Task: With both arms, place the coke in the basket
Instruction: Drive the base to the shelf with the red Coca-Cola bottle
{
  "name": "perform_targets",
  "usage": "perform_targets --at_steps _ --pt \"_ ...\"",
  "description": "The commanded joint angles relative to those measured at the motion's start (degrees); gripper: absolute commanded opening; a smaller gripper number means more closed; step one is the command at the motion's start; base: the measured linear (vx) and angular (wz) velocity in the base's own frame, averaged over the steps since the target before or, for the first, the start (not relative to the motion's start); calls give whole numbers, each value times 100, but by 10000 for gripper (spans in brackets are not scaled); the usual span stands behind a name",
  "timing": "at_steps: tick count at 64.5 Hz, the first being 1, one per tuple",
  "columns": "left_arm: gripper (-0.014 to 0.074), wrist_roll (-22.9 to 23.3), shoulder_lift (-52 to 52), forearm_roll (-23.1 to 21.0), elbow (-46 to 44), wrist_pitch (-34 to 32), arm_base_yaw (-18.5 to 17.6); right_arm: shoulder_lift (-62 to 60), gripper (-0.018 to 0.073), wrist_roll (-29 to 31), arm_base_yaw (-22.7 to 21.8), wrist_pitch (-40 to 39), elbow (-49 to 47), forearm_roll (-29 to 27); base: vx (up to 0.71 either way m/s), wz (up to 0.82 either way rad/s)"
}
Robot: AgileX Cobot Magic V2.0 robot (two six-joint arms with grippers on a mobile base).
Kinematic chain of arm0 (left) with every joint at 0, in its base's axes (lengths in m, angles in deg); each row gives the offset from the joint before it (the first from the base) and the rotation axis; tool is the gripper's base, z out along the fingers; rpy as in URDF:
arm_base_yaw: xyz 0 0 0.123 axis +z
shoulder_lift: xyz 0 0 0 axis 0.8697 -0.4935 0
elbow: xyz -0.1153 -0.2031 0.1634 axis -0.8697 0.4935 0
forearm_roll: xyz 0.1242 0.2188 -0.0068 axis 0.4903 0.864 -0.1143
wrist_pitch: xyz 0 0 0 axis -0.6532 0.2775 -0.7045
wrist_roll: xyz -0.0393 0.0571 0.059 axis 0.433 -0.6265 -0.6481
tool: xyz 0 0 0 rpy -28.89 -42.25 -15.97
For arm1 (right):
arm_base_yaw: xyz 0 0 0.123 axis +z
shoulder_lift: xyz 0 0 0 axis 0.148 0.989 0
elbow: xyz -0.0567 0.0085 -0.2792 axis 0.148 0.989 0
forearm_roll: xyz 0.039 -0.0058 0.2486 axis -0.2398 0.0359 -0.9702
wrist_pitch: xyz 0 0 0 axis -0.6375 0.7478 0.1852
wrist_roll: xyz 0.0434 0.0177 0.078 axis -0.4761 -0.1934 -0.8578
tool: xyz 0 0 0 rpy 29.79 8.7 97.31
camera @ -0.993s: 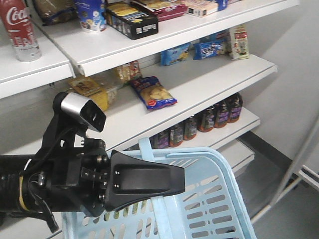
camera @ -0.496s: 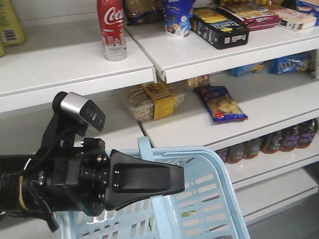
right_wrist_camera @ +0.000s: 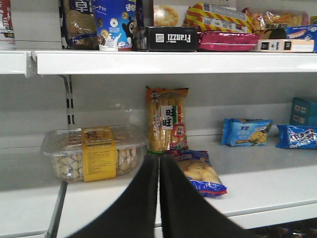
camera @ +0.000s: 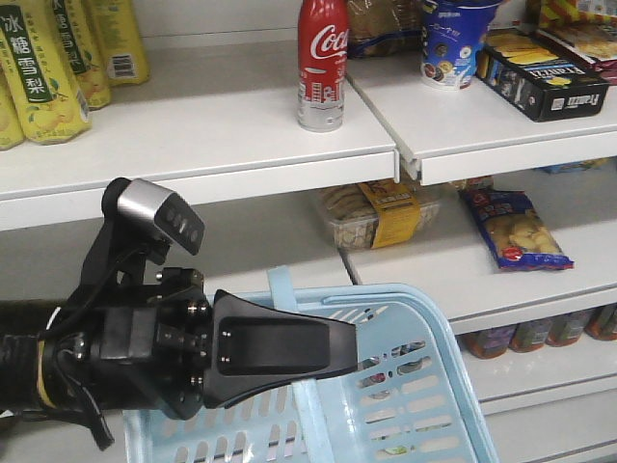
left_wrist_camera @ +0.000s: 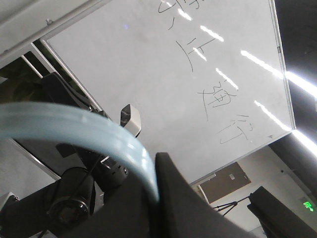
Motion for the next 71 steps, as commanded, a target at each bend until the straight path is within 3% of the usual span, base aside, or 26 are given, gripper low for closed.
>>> perform_targets --at_steps 1,71 --pt "-7 6 170 -450 -119 -1208 -2 -85 -5 12 -17 -407 86 51 6 23" --pt "-7 6 170 -450 -119 -1208 -2 -85 -5 12 -17 -407 86 51 4 14"
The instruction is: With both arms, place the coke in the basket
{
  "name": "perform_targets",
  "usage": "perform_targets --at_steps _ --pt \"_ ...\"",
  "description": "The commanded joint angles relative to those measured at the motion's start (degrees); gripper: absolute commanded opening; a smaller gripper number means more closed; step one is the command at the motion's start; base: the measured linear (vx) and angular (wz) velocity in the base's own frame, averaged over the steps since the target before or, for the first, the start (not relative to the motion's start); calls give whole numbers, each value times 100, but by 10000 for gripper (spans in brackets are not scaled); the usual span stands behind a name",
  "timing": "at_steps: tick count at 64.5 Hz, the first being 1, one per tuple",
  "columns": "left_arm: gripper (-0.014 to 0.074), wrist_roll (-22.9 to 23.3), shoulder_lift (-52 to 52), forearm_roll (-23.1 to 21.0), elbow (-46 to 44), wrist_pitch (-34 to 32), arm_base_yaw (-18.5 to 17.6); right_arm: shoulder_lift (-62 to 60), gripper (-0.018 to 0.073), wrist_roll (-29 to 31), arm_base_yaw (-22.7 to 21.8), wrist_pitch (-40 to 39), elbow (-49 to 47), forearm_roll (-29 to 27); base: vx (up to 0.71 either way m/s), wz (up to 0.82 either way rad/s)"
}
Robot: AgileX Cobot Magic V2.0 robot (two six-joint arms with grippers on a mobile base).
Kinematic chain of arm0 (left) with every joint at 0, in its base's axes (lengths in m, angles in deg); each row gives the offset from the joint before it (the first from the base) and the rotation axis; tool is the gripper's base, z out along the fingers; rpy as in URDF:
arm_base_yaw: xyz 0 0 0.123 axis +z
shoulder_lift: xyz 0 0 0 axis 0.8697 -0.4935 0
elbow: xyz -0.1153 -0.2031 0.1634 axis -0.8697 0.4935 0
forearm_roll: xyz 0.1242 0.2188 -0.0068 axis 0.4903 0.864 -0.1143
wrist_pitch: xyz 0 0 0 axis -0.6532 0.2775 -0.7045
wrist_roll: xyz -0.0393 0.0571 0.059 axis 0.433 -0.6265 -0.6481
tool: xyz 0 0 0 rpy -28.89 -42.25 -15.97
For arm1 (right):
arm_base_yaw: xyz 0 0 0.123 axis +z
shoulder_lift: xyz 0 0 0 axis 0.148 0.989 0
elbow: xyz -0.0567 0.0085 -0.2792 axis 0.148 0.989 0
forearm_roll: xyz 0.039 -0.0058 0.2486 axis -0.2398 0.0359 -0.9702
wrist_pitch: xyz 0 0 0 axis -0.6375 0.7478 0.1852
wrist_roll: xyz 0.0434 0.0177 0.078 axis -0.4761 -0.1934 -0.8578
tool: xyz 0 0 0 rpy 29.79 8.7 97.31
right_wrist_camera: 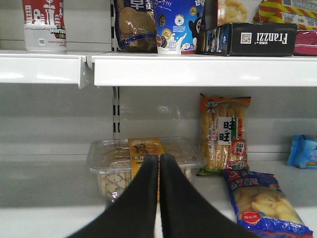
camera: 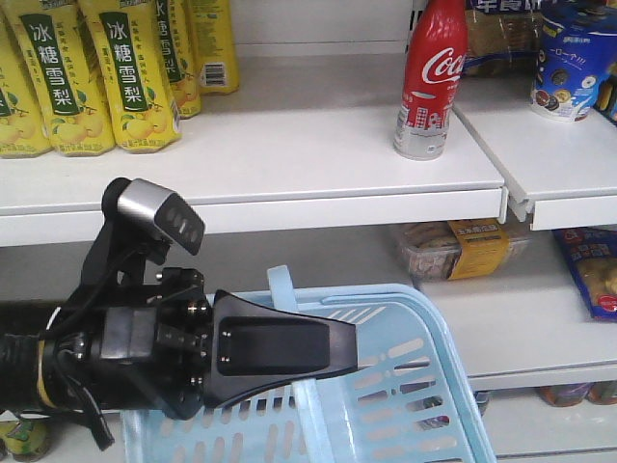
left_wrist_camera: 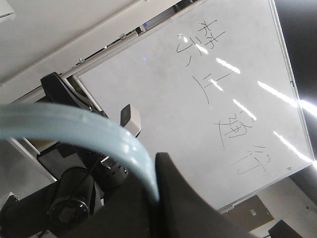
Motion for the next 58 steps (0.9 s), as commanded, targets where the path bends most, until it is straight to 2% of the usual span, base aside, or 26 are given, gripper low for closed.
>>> perform_targets --at_steps 1,58 --pt "-7 6 170 -450 -119 -1208 -2 -85 -5 12 -17 -407 86 51 3 6" --pt "-7 6 170 -456 -119 -1208 -2 -85 -5 12 -17 -407 86 51 2 6"
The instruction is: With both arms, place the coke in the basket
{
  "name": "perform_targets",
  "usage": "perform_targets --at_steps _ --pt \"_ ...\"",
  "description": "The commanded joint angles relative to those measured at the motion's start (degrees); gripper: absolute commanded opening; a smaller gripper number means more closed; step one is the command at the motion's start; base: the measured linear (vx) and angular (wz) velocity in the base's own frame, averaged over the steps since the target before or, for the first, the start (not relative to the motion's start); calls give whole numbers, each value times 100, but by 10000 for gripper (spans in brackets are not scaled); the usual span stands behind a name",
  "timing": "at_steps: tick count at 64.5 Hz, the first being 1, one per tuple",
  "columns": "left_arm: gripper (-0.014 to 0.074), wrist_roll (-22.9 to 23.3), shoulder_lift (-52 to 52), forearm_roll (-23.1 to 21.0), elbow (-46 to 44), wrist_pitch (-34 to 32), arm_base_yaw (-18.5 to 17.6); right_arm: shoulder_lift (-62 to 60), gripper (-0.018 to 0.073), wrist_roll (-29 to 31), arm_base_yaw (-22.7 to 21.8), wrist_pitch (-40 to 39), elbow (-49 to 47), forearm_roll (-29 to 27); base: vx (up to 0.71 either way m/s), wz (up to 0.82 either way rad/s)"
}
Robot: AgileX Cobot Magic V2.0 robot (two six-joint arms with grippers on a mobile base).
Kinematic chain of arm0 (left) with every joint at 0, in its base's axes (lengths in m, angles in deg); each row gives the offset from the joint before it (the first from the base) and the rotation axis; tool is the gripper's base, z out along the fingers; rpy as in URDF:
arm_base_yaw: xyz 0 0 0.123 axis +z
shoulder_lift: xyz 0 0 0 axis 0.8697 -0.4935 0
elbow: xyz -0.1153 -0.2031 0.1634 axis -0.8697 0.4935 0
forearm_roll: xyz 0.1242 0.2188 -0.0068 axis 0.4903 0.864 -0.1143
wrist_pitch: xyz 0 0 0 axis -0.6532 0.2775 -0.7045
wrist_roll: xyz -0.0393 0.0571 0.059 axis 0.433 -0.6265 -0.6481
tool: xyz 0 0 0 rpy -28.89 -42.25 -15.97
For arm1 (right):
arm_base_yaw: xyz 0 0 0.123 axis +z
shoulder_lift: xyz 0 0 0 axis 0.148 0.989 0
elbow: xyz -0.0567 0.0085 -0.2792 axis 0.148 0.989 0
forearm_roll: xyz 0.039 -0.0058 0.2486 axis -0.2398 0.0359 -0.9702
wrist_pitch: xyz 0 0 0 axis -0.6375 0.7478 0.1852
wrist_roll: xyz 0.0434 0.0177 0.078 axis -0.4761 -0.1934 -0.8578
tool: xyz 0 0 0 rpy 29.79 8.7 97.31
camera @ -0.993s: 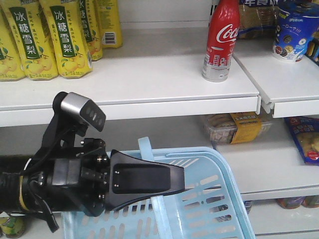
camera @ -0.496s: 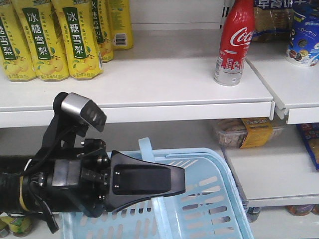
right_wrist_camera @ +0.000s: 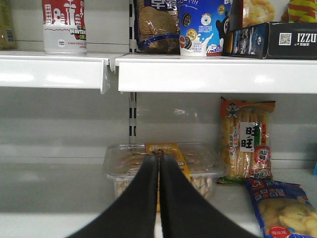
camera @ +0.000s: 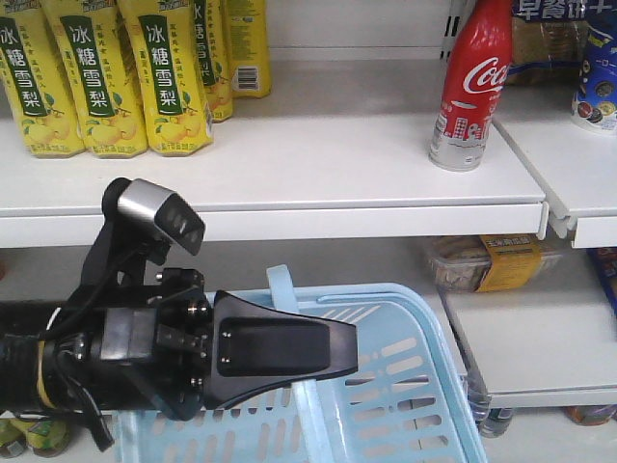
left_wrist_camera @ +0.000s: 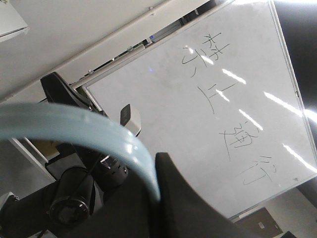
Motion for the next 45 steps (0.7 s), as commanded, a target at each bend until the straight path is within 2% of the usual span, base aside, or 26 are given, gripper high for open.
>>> perform_targets --at_steps 1,18,25,29,39,43,45 --pt "-7 6 170 -456 -119 -1208 -2 -85 -5 12 -17 -407 86 51 0 0" --pt "-7 6 170 -456 -119 -1208 -2 -85 -5 12 -17 -407 86 51 0 0" --pt "-7 6 170 -456 -119 -1208 -2 -85 -5 -70 -12 -669 78 -75 0 0" --pt "-7 6 170 -451 -119 -1208 -2 -85 -5 -468 -6 -942 78 -469 0 0" --pt "-7 6 170 -451 -119 -1208 -2 -85 -5 -2209 -6 -1723 78 -1966 0 0" --pt "-7 6 170 -451 -119 -1208 -2 -85 -5 -2734 -6 -1834 33 -2124 0 0" --pt "-7 6 170 -451 -119 -1208 -2 -85 -1 -2928 -6 -1794 -30 -1982 0 0"
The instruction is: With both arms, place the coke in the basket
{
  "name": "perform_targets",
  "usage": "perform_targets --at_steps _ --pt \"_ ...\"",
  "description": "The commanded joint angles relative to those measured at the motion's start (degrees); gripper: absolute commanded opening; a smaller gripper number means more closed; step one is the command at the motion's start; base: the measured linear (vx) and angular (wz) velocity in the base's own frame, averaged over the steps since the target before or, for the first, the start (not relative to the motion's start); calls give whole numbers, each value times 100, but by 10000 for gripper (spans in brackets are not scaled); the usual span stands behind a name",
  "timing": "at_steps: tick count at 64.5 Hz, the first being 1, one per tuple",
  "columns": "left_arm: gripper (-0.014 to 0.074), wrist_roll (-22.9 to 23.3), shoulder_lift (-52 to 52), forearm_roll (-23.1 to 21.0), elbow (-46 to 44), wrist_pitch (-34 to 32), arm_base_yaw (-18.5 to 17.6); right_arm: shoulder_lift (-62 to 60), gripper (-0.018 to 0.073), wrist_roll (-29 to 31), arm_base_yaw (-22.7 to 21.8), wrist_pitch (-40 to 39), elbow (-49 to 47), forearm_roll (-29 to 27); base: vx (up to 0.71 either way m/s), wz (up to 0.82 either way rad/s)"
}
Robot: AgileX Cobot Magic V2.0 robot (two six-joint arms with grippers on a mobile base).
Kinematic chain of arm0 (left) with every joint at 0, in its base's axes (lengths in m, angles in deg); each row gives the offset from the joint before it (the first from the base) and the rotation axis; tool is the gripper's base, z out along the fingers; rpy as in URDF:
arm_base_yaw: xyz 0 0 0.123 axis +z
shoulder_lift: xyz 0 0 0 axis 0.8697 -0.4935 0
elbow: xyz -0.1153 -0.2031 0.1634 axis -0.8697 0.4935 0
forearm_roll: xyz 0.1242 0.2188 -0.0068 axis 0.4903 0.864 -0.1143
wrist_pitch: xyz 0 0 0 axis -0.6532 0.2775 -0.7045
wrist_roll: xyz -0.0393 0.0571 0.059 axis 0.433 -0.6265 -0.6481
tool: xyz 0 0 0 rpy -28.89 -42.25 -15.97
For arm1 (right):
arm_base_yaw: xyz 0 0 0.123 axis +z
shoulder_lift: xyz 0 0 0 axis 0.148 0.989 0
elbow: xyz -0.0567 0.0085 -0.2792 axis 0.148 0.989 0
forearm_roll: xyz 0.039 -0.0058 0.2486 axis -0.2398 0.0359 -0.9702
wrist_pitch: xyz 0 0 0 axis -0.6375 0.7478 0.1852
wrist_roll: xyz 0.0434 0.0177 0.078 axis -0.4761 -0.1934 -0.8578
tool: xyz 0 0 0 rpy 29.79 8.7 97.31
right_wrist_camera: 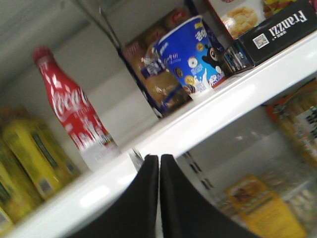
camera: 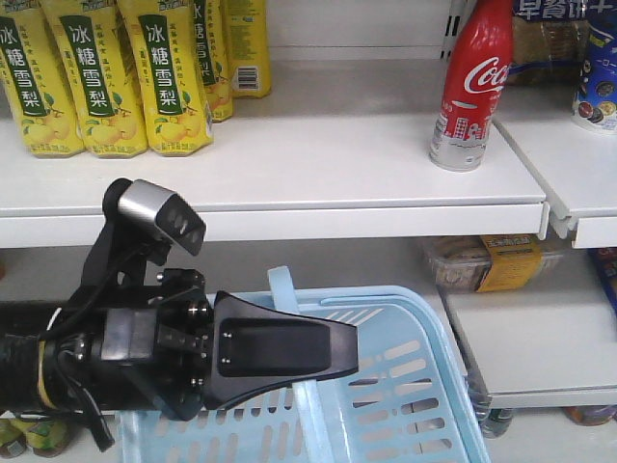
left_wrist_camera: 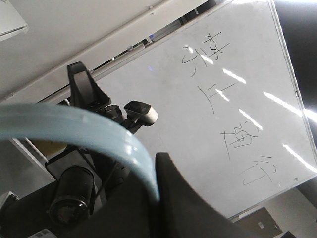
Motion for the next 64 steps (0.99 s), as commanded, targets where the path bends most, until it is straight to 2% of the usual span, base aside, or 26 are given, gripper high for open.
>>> perform_targets --at_steps 1,7,13,26,31,34,43,50,59,64 --pt "-7 6 170 -451 -119 -1208 -2 -85 0 -860 0 -537 -77 -56 0 0" --pt "-7 6 170 -451 -119 -1208 -2 -85 36 -1339 0 -191 -519 1147 0 0" --pt "-7 6 170 -451 -119 -1208 -2 -85 132 -2091 0 148 -1200 2626 0 0" --pt "-7 6 170 -451 -119 -1208 -2 349 495 -4271 0 38 -2346 5555 0 0" --pt "-7 6 170 -451 -119 -1208 -2 627 600 -4937 -6 -237 -2516 6370 0 0" --pt "-7 6 170 -451 -119 -1208 -2 771 636 -5184 -6 -390 -2573 6610 0 0" --pt "-7 6 170 -451 -119 -1208 -2 1467 656 -5454 -6 -1195 -2755 7301 0 0" --pt "-7 6 170 -451 -119 -1208 -2 2195 651 -5697 -6 -1596 -3223 8161 0 0" --pt "-7 6 170 -451 -119 -1208 -2 3138 648 -6118 -6 -1567 -4089 9321 0 0" --pt "-7 6 170 -451 -119 -1208 -2 3672 646 -6272 -6 -1456 -4524 9782 0 0"
